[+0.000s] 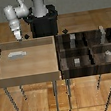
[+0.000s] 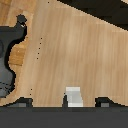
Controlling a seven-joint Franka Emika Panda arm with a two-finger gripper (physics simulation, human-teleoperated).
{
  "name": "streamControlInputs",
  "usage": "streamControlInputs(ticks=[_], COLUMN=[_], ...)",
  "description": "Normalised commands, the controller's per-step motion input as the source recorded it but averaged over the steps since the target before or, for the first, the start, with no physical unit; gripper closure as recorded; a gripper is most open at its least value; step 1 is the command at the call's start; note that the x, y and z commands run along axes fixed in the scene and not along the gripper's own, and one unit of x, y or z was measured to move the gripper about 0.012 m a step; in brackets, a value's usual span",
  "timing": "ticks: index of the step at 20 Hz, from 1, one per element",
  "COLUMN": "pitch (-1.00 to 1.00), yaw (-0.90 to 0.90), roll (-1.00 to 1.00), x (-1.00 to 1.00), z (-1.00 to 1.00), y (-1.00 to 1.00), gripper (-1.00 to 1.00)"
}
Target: Place the milk carton into the appropriate compartment.
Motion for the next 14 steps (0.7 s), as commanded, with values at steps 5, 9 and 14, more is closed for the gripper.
streamControlInputs(ticks=[5,9,14], pitch=[0.00,0.00,0.00], yaw=[0.00,0.00,0.00], roll=[0.00,0.00,0.00], x=[0.00,0.50,0.20], z=[0.00,0.00,0.00], y=[-0.20,-0.25,0.00], gripper=[-1.00,-1.00,-1.00])
